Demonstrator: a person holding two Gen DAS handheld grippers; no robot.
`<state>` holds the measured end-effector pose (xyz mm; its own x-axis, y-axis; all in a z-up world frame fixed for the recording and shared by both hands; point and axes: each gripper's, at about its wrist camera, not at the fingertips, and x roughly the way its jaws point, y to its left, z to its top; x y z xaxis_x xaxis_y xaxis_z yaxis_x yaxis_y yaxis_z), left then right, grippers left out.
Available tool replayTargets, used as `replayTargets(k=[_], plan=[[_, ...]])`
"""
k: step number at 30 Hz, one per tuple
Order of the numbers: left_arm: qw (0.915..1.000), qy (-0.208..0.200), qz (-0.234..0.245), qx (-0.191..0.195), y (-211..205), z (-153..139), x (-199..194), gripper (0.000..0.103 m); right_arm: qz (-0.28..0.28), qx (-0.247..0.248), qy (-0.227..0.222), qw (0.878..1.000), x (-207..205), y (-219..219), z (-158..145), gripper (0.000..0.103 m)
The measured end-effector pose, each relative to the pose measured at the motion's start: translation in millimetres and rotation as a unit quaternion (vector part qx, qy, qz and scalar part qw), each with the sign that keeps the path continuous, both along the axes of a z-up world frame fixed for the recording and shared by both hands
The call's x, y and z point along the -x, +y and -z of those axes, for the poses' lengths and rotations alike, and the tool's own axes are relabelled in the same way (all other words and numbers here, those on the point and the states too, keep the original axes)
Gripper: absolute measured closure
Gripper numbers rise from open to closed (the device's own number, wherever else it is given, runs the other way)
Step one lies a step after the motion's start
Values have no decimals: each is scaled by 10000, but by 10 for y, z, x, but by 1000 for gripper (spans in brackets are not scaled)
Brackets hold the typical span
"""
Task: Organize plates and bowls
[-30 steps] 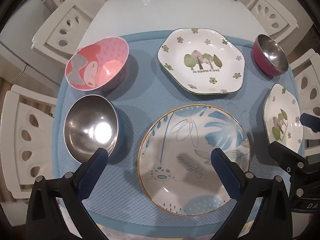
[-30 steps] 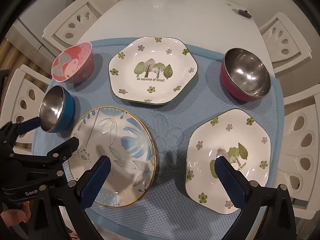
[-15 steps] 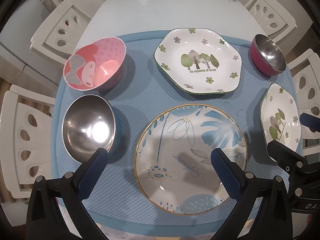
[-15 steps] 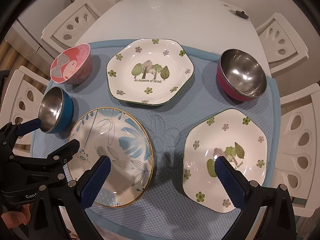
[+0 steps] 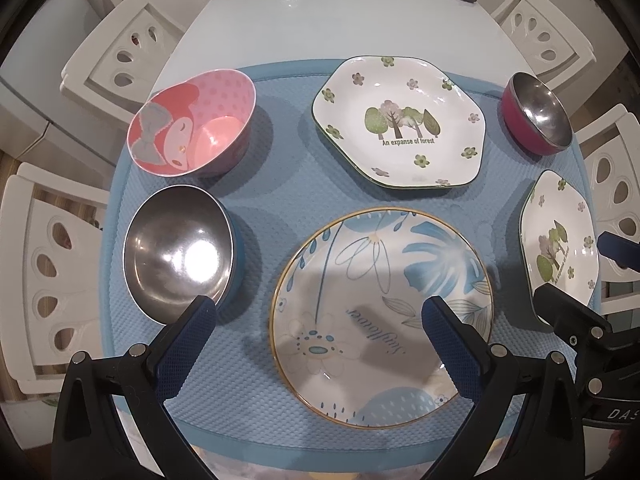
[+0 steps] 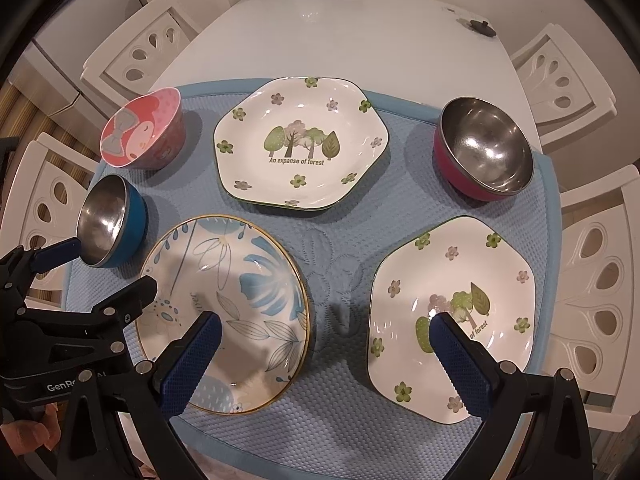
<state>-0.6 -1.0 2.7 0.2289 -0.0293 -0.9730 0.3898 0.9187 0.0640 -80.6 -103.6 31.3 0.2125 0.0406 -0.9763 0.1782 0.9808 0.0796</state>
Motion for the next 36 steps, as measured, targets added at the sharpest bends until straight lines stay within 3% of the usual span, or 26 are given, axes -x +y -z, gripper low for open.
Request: replayTargets(k=[36], plan=[[10000,45,-63,45,49,25,-47,1,61,24,122,9999,-20,7,51,0]])
